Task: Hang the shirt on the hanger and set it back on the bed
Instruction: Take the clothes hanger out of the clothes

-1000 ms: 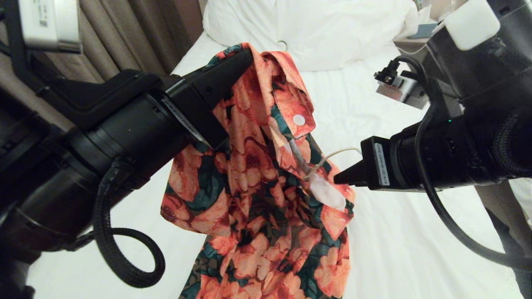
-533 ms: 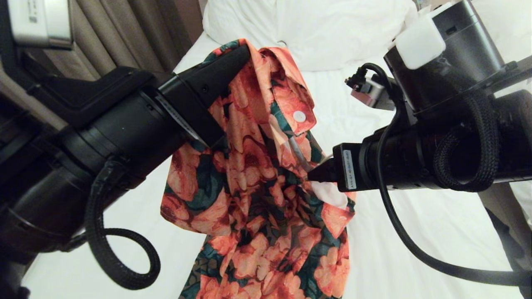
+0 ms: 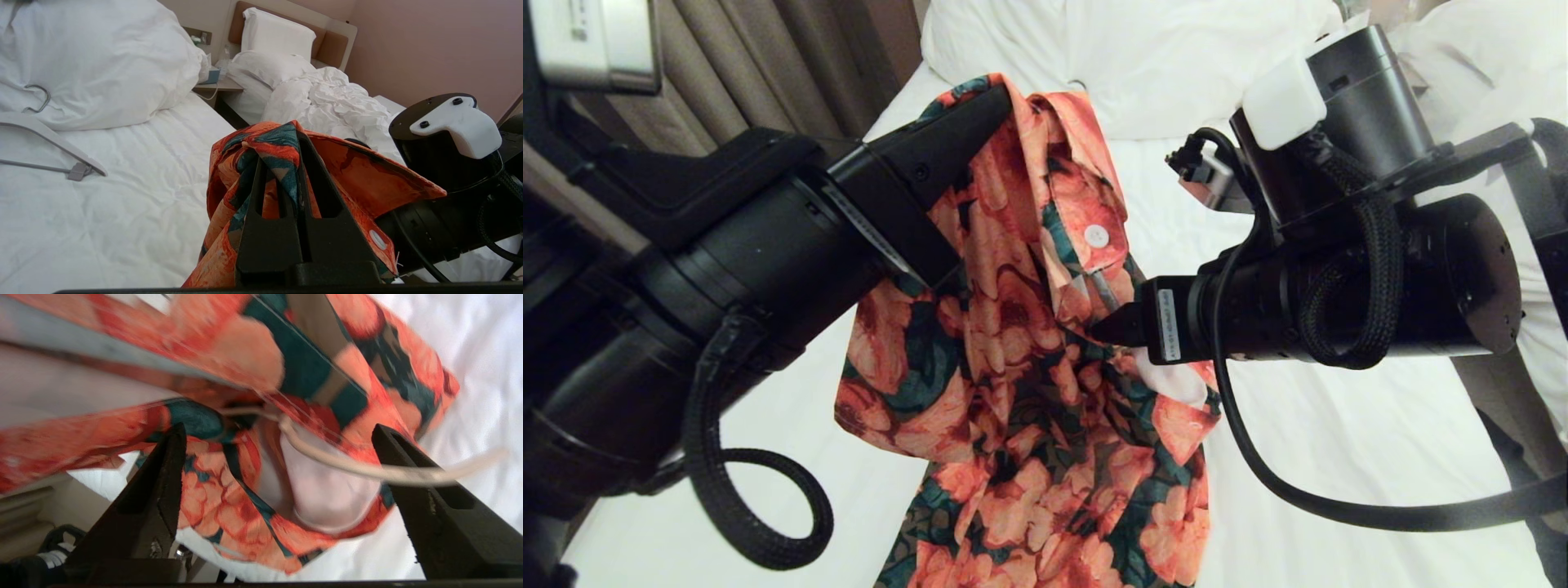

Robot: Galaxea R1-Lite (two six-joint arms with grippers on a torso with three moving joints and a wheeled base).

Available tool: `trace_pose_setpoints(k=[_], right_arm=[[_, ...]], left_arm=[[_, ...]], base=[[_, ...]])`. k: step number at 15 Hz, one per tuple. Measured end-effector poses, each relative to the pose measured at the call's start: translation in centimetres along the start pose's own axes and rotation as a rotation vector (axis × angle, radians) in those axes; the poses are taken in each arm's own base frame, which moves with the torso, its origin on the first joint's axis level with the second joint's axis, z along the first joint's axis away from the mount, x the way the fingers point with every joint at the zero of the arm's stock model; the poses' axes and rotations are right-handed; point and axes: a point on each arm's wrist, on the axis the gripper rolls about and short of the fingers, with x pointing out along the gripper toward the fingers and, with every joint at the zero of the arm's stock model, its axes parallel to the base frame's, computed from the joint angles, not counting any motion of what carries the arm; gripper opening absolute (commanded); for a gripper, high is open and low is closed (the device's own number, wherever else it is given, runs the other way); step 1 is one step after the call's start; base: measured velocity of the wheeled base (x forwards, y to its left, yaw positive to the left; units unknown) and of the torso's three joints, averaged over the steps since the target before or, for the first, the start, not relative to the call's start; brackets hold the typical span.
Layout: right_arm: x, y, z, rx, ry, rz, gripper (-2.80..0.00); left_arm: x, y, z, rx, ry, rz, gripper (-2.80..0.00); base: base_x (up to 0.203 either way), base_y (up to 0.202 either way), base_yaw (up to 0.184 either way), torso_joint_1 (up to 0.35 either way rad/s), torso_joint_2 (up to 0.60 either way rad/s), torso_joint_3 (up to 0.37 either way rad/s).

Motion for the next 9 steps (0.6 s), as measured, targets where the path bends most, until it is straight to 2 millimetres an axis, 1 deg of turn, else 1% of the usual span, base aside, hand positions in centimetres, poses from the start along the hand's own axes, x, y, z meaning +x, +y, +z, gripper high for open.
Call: trace_pose_setpoints(k=[1,9], right_arm=[[0.06,0.03,0.18,-0.007,-0.017,0.0,-2.8],[0.04,-0.05,0.46,-0.015,-0.038,-0.013,-2.8]], left_arm=[[0.0,0.02,0.0,0.001,0.0,0.001,-2.8],[0.03,0.01,0.07,0.001,-0.003,0.001,-2.8]], base=[[0.0,0.0,0.0,0.0,0.0,0.0],[0.0,0.0,0.0,0.0,0.0,0.0]])
